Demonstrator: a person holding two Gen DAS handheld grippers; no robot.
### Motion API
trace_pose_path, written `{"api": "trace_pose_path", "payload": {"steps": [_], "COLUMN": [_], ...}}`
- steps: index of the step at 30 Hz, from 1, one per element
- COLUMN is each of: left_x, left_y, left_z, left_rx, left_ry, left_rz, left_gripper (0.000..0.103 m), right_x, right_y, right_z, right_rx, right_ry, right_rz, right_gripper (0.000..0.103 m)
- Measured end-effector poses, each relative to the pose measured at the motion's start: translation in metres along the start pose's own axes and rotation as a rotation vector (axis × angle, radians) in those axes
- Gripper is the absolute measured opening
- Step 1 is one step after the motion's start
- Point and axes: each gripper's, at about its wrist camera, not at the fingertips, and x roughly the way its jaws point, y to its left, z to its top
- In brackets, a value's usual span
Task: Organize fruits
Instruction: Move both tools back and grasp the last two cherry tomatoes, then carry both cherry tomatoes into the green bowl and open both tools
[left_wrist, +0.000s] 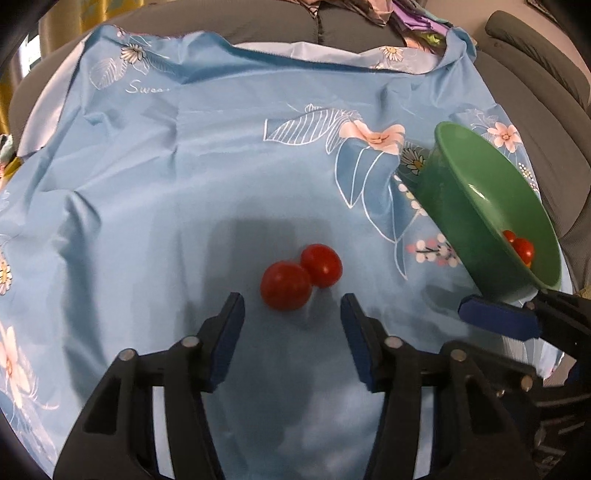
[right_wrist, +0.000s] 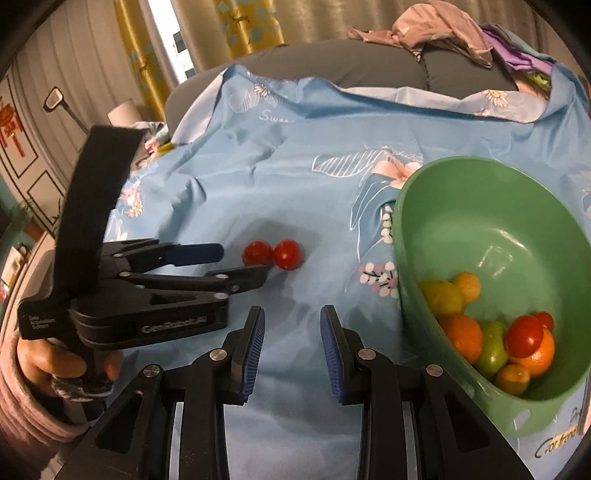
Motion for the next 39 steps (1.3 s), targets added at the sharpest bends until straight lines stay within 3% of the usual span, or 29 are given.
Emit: {"api": "trace_pose_path", "payload": {"steps": [12,18,26,34,39], "left_x": [0.015,0.013,-0.023,-0.028,-0.03], "left_y": [0.011,0.02,0.047,0.059,0.058], "left_z": [0.007,0.007,-0.005,-0.011,-0.012], "left_rx": [0.004,-0.019,-0.069,-0.103,-0.101], "left_ry": [0.002,-0.01,-0.081,-0.081,-0.082], "left_rz": [-0.014,-0.02,0.0,0.003,0.003], "left_gripper": [0.029,0.029,0.029,0.029,0.029], "right_x": [0.032,0.043,0.07,0.097,0.096], "right_y": [0.005,0.009,0.014,0.018,0.017], "right_z": [0.017,0.028,0.044,0.053,0.052], "right_rx": [-0.031,-0.055,-0.085,-0.078,-0.088], "right_ry": [0.045,0.065,0.109,0.149,0.127], "right_rz": [-0.006,-0.019,-0.027,-0.024,-0.042], "right_gripper": [0.031,0.031,0.031,0.031,0.027]}}
